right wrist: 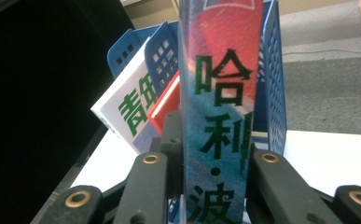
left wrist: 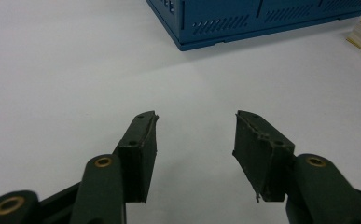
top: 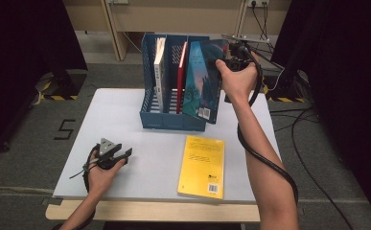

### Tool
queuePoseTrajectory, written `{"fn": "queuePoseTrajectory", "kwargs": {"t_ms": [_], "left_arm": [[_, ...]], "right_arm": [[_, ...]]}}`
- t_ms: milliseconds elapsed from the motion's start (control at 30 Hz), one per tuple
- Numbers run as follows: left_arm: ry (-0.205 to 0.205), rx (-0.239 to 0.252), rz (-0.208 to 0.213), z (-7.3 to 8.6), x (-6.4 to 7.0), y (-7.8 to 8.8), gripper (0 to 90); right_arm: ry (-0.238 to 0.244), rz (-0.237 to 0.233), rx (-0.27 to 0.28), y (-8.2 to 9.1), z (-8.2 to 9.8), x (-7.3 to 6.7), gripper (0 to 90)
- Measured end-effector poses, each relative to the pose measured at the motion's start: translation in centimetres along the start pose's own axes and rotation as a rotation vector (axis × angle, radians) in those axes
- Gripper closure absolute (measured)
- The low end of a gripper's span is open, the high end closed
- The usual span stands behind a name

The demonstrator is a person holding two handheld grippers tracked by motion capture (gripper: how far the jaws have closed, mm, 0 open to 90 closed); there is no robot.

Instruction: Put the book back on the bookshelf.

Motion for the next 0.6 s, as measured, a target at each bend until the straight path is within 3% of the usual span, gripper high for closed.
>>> {"fn": "queuePoseTrajectory", "kwargs": {"t_ms": [600], "left_arm": [[-0.001, -0.001, 0.000, 0.0, 0.0, 0.0, 48.9]], "right_arm": [[0.047, 0.081, 0.040, -2.1, -0.9, 0.2, 75.0]]}}
Point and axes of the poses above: each handheld gripper's, and its own axes: y roughly backward along the jaws, z roughly out of its underside, x roughly to its right, the point moved 5 cm from there along -y, roughly forward along the jaws, and after that the axes turned 3 degrees about z, right-handed, at the moved point
